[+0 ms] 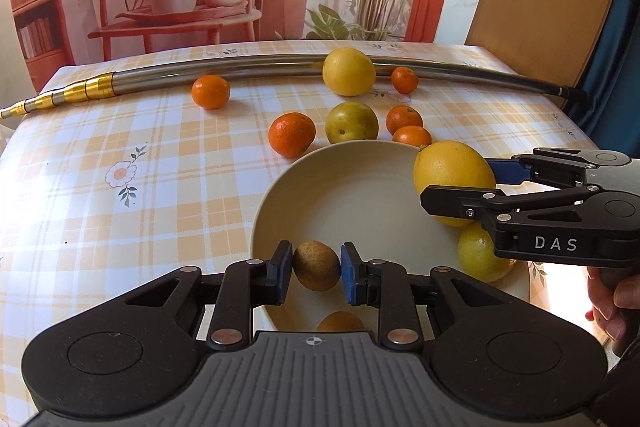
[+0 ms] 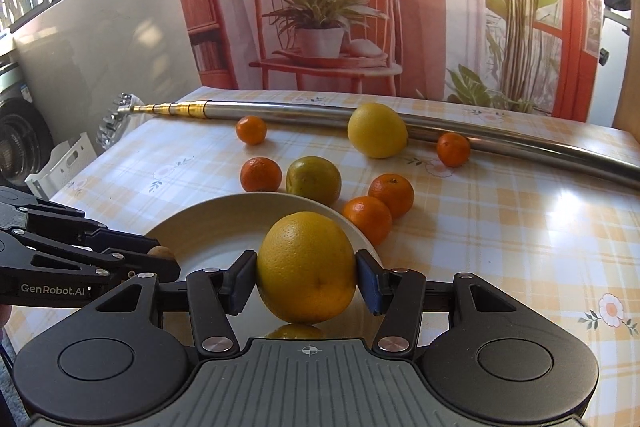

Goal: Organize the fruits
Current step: 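Lower the grapefruit into the plate and open the right gripper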

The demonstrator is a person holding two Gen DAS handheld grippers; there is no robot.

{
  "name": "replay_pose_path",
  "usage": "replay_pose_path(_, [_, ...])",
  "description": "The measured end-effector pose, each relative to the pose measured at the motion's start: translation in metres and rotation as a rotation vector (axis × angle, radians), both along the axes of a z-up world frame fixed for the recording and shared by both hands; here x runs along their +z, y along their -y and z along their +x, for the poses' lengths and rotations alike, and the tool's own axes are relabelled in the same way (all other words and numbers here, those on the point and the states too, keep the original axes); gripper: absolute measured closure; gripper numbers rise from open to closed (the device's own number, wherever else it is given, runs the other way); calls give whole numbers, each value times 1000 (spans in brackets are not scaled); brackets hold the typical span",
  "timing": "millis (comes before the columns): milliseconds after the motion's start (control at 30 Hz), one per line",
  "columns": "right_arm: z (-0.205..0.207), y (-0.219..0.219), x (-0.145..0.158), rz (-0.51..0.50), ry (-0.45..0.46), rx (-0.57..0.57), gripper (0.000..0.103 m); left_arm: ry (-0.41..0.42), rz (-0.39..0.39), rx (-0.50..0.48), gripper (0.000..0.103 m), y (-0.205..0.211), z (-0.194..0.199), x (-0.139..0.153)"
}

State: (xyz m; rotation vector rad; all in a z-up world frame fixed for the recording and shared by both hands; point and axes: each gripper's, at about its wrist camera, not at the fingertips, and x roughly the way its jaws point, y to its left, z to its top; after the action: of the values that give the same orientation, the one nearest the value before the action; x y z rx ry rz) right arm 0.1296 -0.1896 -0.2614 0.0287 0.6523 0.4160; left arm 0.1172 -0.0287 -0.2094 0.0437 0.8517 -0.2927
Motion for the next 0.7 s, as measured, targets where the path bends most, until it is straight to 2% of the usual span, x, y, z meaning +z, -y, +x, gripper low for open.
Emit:
replay_pose_path(300, [9, -4, -5, -42, -24, -10, 54, -5, 19, -6, 75, 2, -1, -2])
replay_pose_path(700, [-1, 3, -5, -32, -53, -43, 54, -6, 22, 11, 75, 2, -2, -4])
